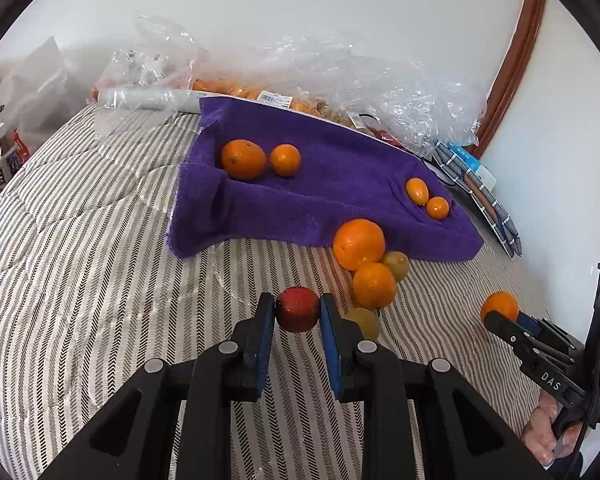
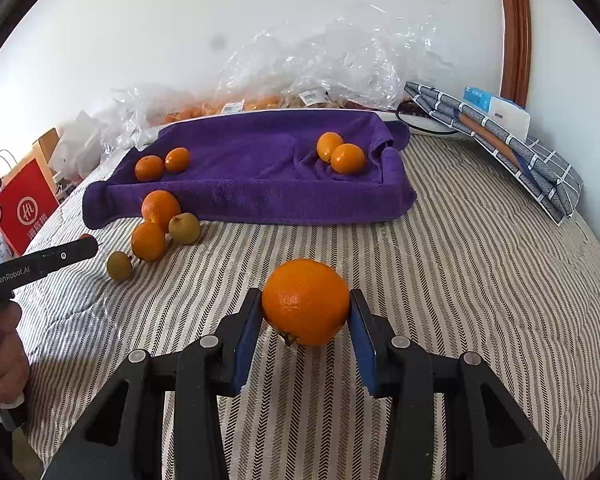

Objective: Organize fruits
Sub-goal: 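Grasp the small red fruit with the left tool while the right tool holds the orange, then carry both fruits onto the towel while the right tool opens to release the orange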

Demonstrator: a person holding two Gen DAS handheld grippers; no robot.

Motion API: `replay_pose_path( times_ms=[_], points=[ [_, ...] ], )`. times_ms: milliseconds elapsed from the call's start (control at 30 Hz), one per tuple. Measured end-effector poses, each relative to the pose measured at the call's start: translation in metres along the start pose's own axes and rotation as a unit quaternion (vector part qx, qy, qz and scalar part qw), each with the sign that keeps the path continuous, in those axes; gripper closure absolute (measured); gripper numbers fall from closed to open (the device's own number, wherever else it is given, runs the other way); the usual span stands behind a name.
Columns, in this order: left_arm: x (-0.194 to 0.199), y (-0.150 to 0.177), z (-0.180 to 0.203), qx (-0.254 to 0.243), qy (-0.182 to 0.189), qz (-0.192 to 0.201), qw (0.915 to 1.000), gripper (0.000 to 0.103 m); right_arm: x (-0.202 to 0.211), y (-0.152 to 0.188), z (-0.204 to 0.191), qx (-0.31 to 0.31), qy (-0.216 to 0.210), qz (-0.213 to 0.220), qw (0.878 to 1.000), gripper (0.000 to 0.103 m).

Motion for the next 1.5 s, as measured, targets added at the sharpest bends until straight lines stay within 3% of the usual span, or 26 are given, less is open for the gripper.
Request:
replay_pose_path(
  times_ms=[367, 733, 933, 1067, 1267, 1500],
  points=[
    [0.008, -0.007, -0.010, 0.023, -0.014, 0.026, 0.9993, 0.081, 0.000, -0.001, 0.001, -0.017, -0.033, 0.000, 0.999, 0.060],
    [0.013, -0.009, -0.012, 0.027, -0.023, 0.039, 0.9986, 0.081, 0.001, -0.004, 0.006, -0.035, -0.040, 0.004, 0.999, 0.060],
    [0.020, -0.014, -0.022, 0.029, -0.052, 0.050, 0.9970, 0.081, 0.004, -0.008, 0.005, -0.037, -0.037, 0.006, 0.999, 0.060],
    [0.031, -0.024, -0.027, 0.019, -0.075, 0.067, 0.9947, 0.081, 0.011, -0.020, -0.003, -0.025, -0.043, 0.021, 0.999, 0.060],
    [0.036, -0.053, -0.029, 0.024, -0.073, 0.078, 0.9940, 0.081, 0.009, -0.048, -0.012, -0.028, -0.052, 0.041, 0.997, 0.060],
    [0.015, -0.091, -0.024, 0.011, -0.079, 0.078, 0.9938, 0.081, -0.004, -0.092, -0.014, -0.020, -0.047, 0.066, 0.997, 0.060]
  ],
)
Point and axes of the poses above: each gripper's, at about its wrist camera, not at the fingertips, and x roughly against the way its jaws point, z to its right, y to its underside, the point moved 9 cm from there along -x, roughly the way its jaws point
